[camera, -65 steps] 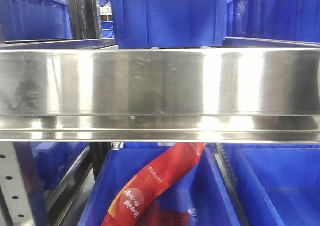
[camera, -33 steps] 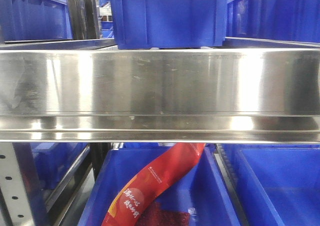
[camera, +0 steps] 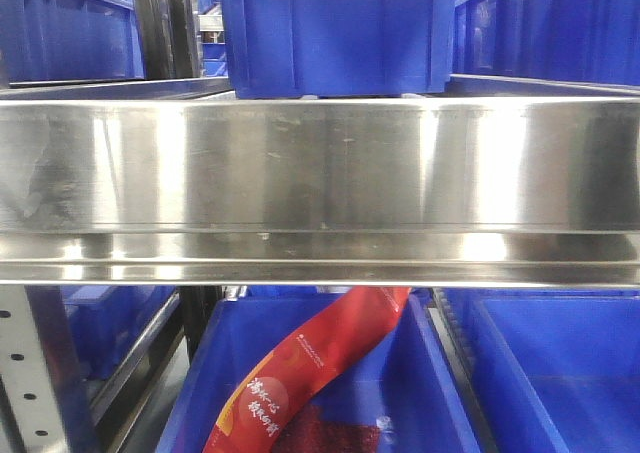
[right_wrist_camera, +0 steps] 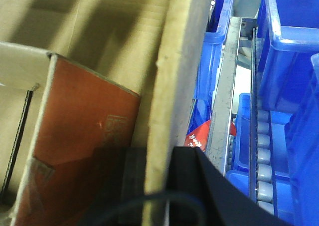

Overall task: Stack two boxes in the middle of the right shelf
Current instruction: 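Lower the held box onto the middle shelf roller track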

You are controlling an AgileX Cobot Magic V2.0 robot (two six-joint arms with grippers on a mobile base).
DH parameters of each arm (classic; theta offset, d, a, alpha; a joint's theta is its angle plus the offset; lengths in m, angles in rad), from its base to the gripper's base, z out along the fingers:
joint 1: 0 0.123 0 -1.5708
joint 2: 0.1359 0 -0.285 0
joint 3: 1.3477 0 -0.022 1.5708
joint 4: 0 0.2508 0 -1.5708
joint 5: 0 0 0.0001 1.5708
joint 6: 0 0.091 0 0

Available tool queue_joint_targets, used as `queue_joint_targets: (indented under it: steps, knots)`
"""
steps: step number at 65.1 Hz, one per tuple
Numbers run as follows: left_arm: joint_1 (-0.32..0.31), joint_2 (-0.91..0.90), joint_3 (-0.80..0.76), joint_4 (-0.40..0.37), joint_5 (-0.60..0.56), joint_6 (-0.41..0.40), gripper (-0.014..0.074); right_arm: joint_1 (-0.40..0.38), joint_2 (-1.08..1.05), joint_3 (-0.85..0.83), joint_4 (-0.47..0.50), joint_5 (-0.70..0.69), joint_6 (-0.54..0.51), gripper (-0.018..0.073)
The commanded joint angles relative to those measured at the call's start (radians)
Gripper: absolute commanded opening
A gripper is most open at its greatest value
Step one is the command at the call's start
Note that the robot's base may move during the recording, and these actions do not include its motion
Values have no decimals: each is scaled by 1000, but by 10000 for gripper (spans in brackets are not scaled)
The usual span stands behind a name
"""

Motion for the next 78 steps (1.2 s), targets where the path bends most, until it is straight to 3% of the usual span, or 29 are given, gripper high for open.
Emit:
queue_joint_targets:
  steps: [1,24,41,47,52,57,61,68,69,78]
  knots:
    - [3,-13,-7,-5,-49,0,-111,-4,-12,-12,-9,-44,-6,-151]
    - [3,43,-7,-32,340,0,-111,-4,35,-10,11,226,-6,-151]
    - [3,122,-7,-28,367,0,-111,-4,125,-10,15,262,-6,-146]
    - [3,126,-7,-24,374,0,-95,-4,134,-10,19,263,-6,-43]
    - [3,126,-7,-11,380,0,-23,-4,134,-10,26,266,-6,119]
    - [3,126,-7,-1,391,0,113,-4,134,-12,26,270,-6,307]
    - [3,126,-9,-2,401,0,292,-4,130,-12,26,270,-6,452]
    - [3,122,-9,-2,403,0,612,-4,121,-12,26,268,-6,557]
    - [3,122,-9,-2,403,0,630,-4,118,-12,26,266,-6,561]
    - [3,93,-9,-2,407,0,516,-4,87,-12,26,266,-6,535]
